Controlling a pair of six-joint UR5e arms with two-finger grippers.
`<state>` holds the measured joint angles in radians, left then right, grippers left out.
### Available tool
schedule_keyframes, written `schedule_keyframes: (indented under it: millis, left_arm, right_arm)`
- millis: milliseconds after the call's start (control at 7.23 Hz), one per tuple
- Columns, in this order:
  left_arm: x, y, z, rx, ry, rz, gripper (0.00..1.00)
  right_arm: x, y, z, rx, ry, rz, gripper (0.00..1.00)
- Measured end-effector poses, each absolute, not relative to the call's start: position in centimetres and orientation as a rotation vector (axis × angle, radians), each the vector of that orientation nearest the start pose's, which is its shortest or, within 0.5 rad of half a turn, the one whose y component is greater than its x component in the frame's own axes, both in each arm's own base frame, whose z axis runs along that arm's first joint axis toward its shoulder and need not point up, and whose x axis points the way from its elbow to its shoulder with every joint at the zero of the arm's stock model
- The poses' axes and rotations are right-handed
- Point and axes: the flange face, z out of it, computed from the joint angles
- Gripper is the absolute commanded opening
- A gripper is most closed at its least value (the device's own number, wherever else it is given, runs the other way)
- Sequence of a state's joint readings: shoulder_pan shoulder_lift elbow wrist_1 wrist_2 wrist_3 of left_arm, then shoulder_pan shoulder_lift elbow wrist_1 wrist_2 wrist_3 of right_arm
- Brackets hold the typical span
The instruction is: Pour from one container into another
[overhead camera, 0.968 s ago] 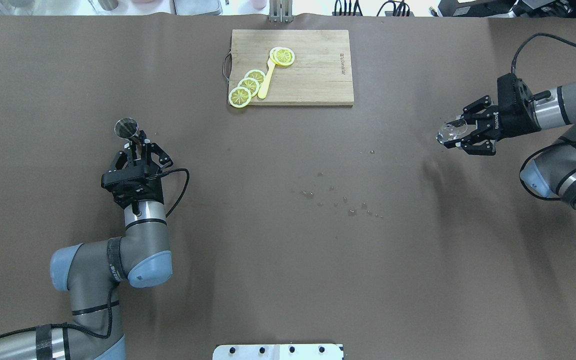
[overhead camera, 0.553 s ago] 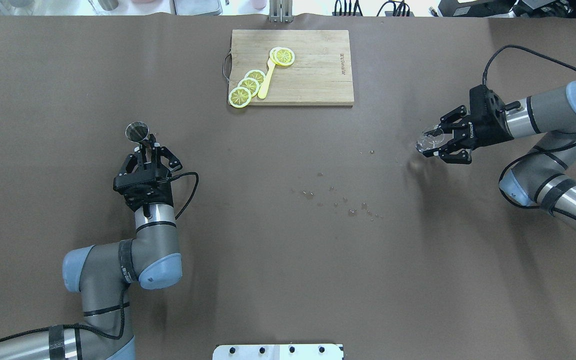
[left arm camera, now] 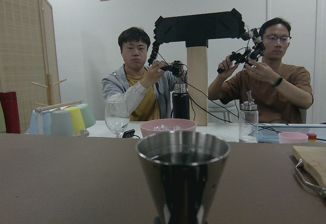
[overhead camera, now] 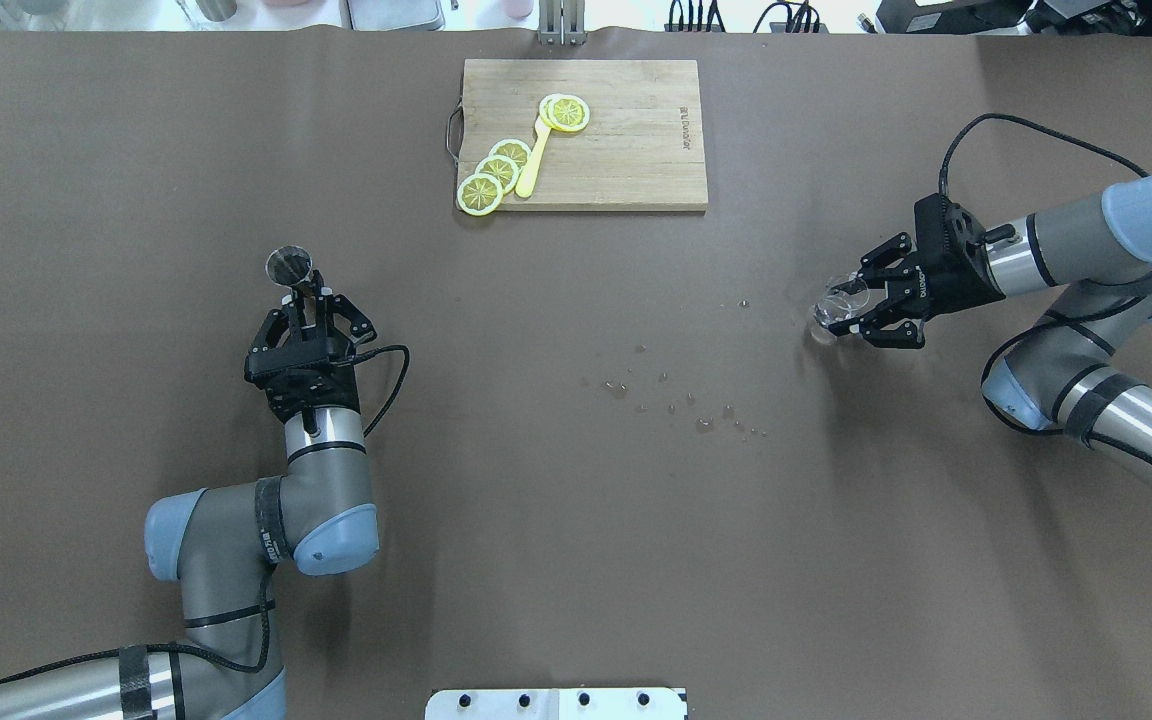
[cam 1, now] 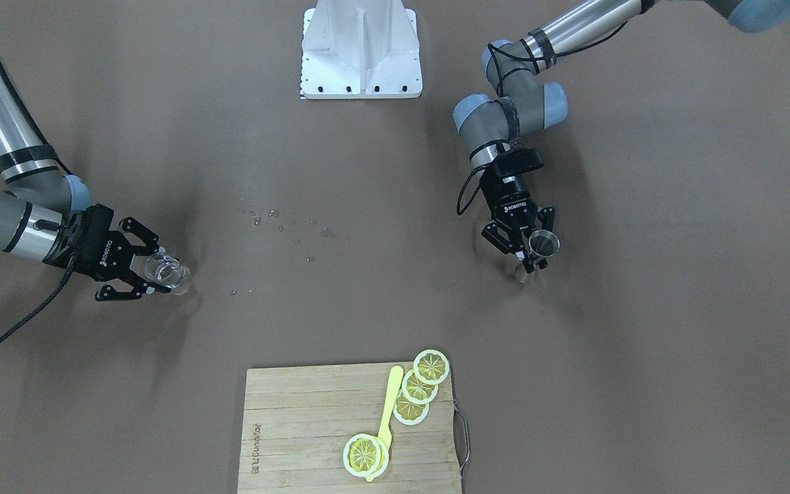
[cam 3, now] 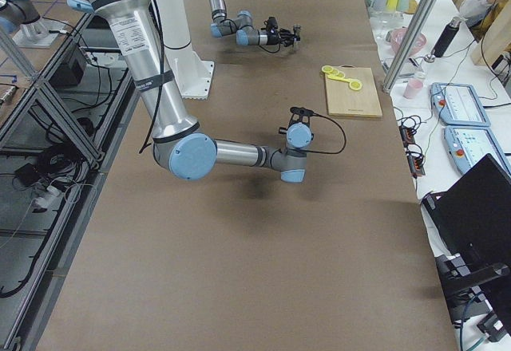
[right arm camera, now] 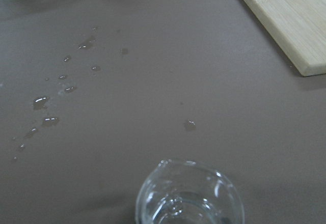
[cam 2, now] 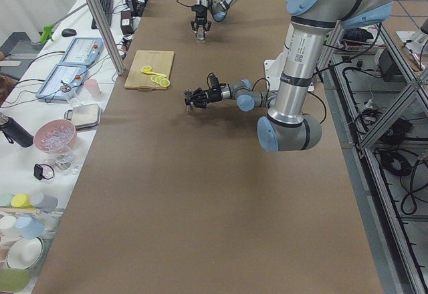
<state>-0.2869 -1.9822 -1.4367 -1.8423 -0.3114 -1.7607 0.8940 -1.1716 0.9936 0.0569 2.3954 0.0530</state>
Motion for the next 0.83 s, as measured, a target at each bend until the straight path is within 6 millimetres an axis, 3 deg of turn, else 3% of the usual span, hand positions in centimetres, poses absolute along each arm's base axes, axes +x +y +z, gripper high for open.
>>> schedule_keyframes:
  millis: [277, 830]
  left_arm:
    - [56.1, -40.3, 42.0, 1.277, 0.418, -0.745, 0.00]
    - [56.2, -40.2, 42.1, 1.279, 0.416, -0.742, 0.25]
  right_arm:
    - [-35.3, -52.8, 53.3, 1.082, -1.160, -1.083, 0.00]
    - [-36.6, -53.1, 52.9, 1.097, -1.144, -1.083, 0.56]
